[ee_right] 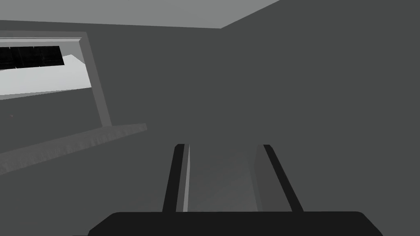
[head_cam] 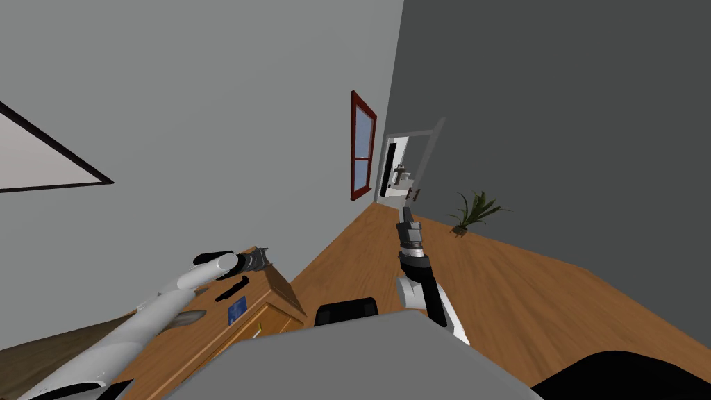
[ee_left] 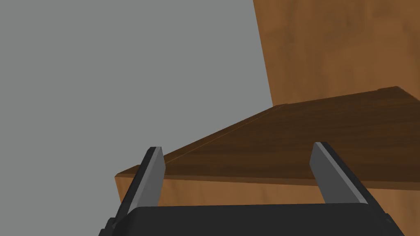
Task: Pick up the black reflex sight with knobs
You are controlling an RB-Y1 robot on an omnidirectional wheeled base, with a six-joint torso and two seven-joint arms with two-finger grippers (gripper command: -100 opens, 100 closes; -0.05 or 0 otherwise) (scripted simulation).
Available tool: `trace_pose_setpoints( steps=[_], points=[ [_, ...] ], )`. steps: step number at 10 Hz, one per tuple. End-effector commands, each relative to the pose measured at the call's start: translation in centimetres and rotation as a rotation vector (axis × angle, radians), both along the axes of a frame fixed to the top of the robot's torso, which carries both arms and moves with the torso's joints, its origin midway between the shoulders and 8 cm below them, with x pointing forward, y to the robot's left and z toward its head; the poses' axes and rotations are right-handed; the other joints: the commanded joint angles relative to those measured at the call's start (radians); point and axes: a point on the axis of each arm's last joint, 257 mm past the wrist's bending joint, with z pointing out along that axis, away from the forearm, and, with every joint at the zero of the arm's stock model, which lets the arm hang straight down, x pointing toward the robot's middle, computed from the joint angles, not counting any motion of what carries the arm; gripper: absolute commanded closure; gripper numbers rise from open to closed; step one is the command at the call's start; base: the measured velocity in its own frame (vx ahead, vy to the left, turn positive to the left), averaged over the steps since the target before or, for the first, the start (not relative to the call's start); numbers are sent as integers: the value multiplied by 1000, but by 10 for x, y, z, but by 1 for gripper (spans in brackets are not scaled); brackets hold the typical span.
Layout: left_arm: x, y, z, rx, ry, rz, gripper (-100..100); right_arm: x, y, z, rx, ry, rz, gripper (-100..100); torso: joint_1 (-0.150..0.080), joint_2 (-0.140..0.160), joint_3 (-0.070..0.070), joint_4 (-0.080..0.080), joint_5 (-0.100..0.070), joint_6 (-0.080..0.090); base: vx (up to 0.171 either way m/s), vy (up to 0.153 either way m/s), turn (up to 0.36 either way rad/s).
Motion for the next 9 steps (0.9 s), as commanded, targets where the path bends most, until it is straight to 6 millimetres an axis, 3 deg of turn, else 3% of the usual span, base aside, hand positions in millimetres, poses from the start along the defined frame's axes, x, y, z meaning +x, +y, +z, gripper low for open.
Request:
trace_pose_setpoints(
  steps=[1,9],
  points=[
    [-12,7,-6,-16,43,18,-100,0,0,0,0,0,0,0,0,0,0,0,0,0,-43,45,-41],
    [-70,42,-25,-119,257,158,-100,0,0,0,0,0,0,0,0,0,0,0,0,0,-43,44,-55]
  ],
)
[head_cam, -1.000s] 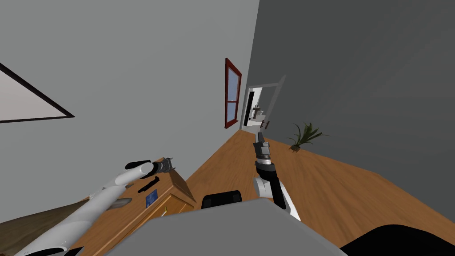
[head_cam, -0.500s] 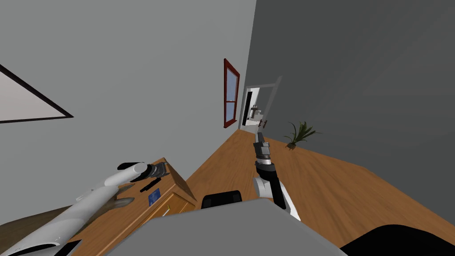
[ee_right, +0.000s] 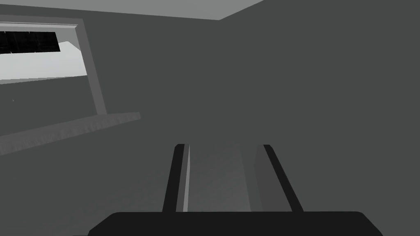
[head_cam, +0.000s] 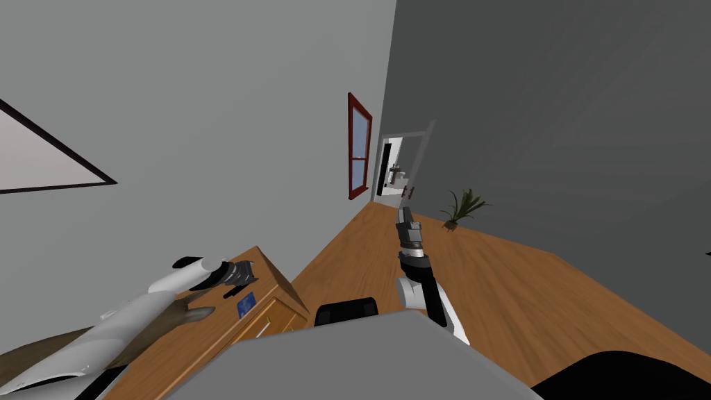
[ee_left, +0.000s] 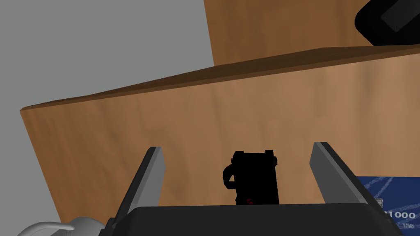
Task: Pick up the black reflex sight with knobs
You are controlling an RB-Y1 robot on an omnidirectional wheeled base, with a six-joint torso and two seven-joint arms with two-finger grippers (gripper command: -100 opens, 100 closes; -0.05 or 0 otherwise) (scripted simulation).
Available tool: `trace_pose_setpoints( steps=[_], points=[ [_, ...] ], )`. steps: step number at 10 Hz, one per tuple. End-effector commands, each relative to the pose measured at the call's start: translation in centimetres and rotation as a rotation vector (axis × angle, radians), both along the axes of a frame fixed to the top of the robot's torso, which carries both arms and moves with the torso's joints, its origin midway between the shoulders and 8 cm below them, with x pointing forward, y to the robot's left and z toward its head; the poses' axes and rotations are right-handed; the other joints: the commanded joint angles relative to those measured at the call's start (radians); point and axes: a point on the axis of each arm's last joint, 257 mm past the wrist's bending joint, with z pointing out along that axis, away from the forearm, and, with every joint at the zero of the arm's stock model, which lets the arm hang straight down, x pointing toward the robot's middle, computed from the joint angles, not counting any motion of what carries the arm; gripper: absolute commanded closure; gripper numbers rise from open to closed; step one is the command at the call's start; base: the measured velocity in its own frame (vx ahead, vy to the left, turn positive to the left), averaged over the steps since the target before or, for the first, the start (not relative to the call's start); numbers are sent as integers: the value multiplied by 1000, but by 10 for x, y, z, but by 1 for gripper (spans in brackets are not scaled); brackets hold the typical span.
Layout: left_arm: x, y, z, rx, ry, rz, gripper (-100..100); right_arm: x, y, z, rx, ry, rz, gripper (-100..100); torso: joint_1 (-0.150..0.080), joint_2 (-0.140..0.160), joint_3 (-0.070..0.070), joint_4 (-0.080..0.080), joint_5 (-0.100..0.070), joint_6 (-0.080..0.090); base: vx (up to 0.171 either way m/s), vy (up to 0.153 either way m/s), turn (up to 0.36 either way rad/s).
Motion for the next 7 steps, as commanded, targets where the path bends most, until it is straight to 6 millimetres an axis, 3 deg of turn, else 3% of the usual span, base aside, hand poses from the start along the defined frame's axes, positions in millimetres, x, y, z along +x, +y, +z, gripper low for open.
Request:
trace_pose_setpoints(
  steps=[1,4,5,6,7],
  points=[
    [-16,6,-4,-25,50,34,-100,0,0,0,0,0,0,0,0,0,0,0,0,0,-50,49,-71],
    [-33,13,-6,-53,105,74,-100,0,0,0,0,0,0,0,0,0,0,0,0,0,-41,41,-37],
    [-31,12,-6,-48,95,68,-100,0,0,0,0,0,0,0,-1,0,0,0,0,0,-13,13,-5],
    [-31,12,-6,-50,98,69,0,0,0,0,0,0,0,0,-2,-2,-1,0,0,0,0,0,0],
    [-34,14,-8,-36,103,93,-100,0,0,0,0,0,0,0,-3,-2,-1,0,-1,0,-69,92,-350]
  ],
)
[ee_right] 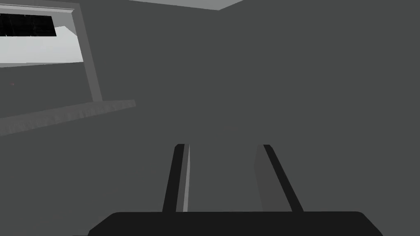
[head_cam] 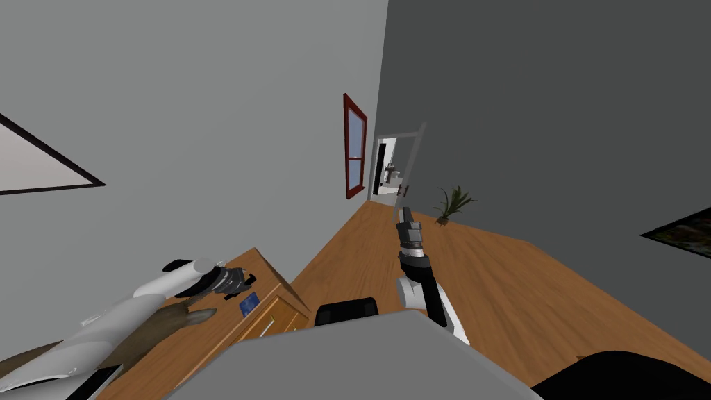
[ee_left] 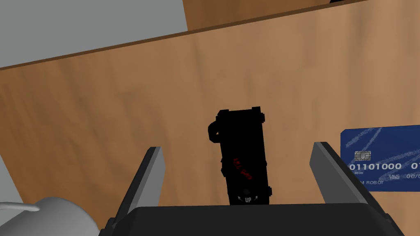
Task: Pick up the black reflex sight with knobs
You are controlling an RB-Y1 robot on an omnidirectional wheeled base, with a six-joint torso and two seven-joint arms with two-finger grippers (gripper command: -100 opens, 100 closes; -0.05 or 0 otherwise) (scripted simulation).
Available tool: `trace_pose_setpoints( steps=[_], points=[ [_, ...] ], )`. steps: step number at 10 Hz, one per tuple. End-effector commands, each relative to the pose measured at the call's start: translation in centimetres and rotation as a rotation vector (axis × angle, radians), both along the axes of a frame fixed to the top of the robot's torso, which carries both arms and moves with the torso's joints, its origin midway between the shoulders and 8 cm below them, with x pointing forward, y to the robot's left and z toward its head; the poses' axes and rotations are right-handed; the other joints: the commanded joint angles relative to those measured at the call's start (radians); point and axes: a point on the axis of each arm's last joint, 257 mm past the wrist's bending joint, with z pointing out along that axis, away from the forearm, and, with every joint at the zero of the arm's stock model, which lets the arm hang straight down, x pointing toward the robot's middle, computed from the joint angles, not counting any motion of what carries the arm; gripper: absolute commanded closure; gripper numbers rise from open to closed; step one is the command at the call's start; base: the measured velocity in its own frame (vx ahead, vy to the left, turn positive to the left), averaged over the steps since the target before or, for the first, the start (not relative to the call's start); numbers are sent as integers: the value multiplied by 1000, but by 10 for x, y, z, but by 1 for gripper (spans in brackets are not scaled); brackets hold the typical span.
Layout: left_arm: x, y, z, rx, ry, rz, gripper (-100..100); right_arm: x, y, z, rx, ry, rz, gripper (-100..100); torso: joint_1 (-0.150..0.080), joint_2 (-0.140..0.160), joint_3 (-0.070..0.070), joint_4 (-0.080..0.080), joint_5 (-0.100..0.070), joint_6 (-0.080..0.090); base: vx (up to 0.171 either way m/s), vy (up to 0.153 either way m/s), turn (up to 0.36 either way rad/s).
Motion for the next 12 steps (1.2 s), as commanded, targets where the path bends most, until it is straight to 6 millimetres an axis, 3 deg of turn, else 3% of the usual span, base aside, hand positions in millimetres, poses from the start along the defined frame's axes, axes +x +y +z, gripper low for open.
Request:
trace_pose_setpoints(
  steps=[1,12],
  points=[
    [0,2,-1,-2,1,41,-100,0,0,0,0,0,0,0,0,0,0,0,0,0,-83,115,-209],
    [-9,8,-9,14,11,236,-100,0,0,0,0,0,0,0,0,1,0,0,0,-1,-92,70,-184]
  ],
)
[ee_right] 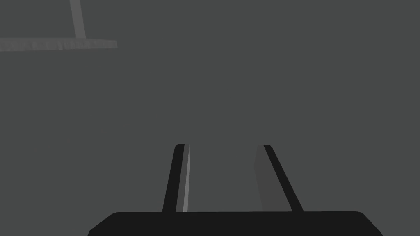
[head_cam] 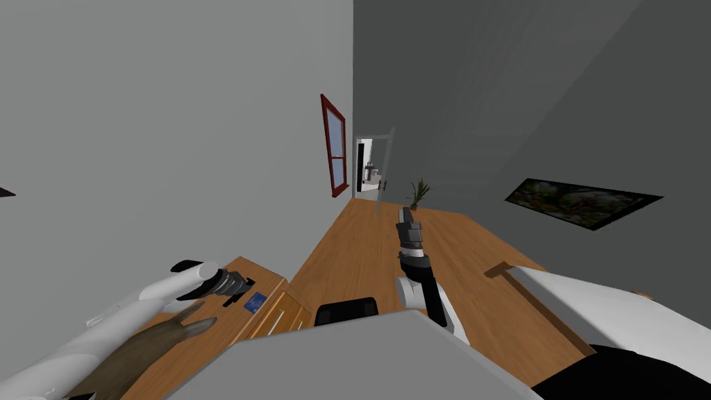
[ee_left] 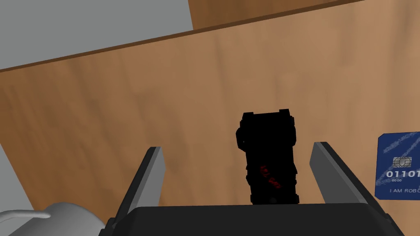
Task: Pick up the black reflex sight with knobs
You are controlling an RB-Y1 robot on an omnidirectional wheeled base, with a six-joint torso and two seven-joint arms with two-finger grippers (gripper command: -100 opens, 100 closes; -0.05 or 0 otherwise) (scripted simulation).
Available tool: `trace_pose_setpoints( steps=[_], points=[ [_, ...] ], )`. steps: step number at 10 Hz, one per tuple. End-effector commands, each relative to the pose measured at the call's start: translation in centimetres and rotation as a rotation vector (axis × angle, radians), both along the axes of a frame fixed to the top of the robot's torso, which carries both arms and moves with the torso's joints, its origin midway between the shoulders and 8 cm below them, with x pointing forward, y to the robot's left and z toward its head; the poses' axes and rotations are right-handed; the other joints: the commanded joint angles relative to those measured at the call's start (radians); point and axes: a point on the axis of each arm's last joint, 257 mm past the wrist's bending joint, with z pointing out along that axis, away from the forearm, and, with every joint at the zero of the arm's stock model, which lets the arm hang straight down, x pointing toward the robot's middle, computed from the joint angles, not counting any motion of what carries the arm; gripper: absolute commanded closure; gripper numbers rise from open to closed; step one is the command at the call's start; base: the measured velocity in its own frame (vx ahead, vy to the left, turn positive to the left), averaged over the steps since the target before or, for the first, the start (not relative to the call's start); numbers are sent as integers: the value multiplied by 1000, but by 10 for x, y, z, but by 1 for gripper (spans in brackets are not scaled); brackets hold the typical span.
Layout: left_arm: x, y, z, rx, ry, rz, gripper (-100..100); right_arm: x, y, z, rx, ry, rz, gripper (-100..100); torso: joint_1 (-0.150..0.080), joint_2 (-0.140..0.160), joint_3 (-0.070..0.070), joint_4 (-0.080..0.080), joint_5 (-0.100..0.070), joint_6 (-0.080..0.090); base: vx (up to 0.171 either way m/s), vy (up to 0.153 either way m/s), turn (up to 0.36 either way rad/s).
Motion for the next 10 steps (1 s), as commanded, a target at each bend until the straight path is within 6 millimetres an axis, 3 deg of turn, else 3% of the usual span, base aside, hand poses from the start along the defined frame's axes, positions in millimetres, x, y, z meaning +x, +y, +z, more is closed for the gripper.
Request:
trace_pose_setpoints(
  steps=[1,6,10],
  points=[
    [0,0,0,-9,-3,40,-100,0,0,0,0,0,0,0,0,0,0,0,0,0,-53,43,-43],
    [-5,0,-5,-3,-6,121,-100,0,0,0,0,0,0,0,0,-1,0,0,0,1,-100,58,-217],
    [-7,0,-7,-10,-12,192,-100,0,0,0,0,0,0,0,0,1,1,0,0,-1,-88,35,-120]
  ],
)
